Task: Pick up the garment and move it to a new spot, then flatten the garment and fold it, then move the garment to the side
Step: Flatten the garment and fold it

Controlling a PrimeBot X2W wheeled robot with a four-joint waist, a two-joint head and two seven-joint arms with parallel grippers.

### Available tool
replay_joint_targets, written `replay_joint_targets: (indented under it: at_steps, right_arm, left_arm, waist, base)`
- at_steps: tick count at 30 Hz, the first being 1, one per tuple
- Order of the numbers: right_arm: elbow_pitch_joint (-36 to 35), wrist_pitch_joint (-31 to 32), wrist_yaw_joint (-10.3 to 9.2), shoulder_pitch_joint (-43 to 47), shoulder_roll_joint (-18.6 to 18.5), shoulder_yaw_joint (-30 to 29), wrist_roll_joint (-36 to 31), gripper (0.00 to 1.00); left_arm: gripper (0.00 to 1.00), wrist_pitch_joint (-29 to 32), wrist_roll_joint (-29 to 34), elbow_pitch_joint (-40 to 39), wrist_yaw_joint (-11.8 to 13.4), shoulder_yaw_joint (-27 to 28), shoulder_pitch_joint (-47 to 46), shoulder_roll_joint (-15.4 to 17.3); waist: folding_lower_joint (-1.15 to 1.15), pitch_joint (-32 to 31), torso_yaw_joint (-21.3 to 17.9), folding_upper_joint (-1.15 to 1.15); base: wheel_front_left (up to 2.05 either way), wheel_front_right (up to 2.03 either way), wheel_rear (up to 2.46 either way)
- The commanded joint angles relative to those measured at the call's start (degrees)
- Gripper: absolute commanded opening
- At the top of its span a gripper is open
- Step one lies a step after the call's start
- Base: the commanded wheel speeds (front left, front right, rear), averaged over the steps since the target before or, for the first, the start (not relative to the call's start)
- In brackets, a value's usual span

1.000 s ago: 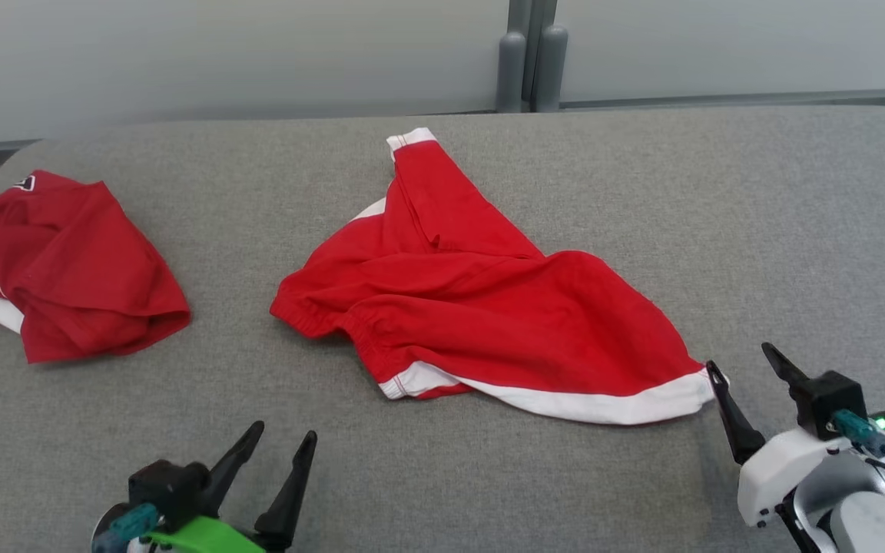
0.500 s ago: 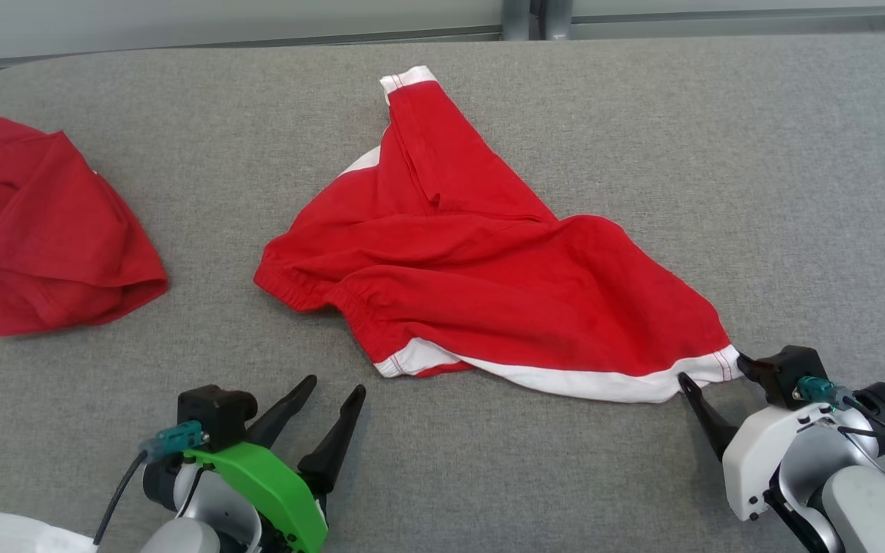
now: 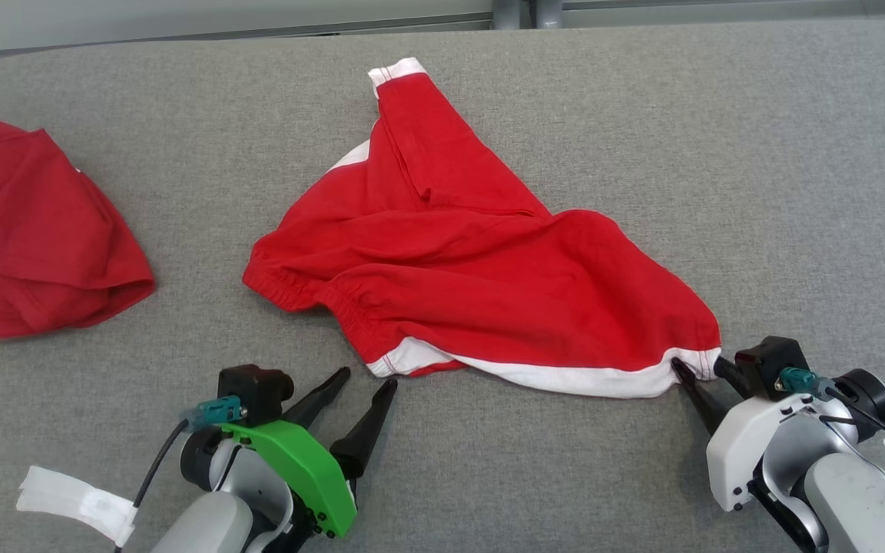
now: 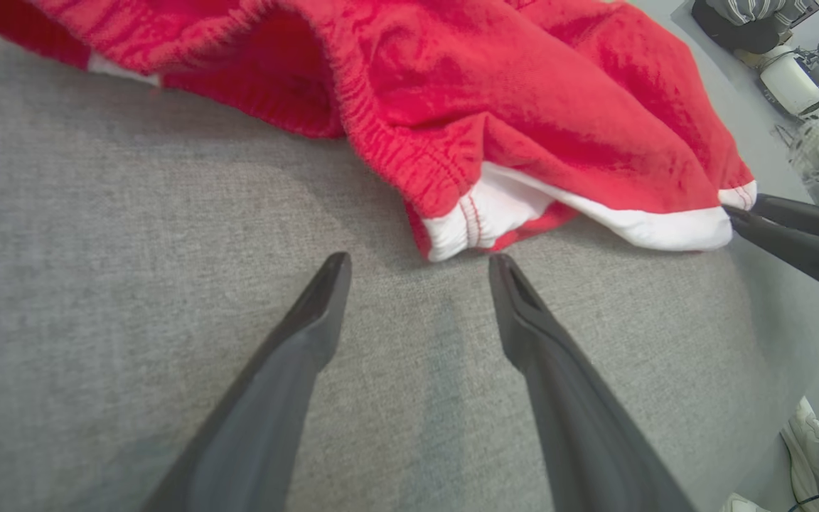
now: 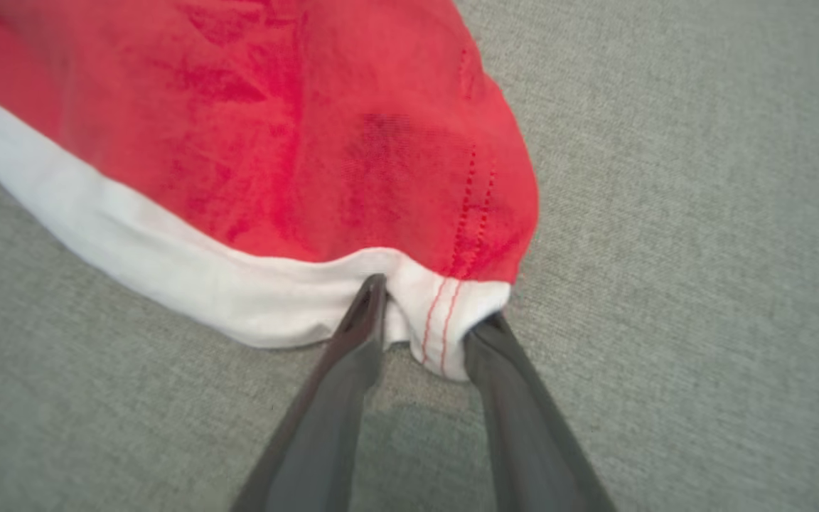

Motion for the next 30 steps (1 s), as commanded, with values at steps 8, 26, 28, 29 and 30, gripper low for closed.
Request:
replay_joint_targets:
  at_steps: [8,26,28,29,30]
  right_arm:
    - [2.3,-1.8,-0.02,-0.3,1.1,0.3,0.7,0.34]
    - [4.9,-4.9,-0.03,0.4,2.5,-0.1,2.9,0.00]
    - [4.9,-5.1,-0.03,0.4,2.6,-0.2,4.0,0.00]
    - [4.8,-5.1,-0.03,0.5,2.9,-0.4,5.2,0.00]
    - [4.4,-5.0,-0.03,0.6,2.9,-0.3,6.3,0.00]
  left_arm:
    - [1.00,-3.1,-1.3,5.0,-0.2,-2.4,-3.8,-1.8]
    - [0.00,-7.5,-6.0,7.5,-0.2,-9.8,-6.6,-1.0]
    - [0.00,-7.4,-6.9,7.3,-0.2,-10.1,-6.7,-0.3]
    - [0.00,-7.1,-7.6,7.0,-0.2,-10.4,-6.5,0.2]
    - [0.00,-6.8,-8.3,6.4,-0.2,-10.5,-6.4,0.8]
  waist:
    - [0.00,-0.4,-0.9,0.43]
    - [0.00,-3.3,-0.9,0.43]
    - [0.00,-4.0,-0.9,0.43]
    - [0.00,-4.3,-0.9,0.43]
    - [0.00,-4.7,-1.0,0.43]
  base:
    - [0.00,0.00,0.00]
    - [0.00,0.00,0.00]
    - [0.00,0.00,0.00]
    - [0.00,0.00,0.00]
    - [0.00,0.00,0.00]
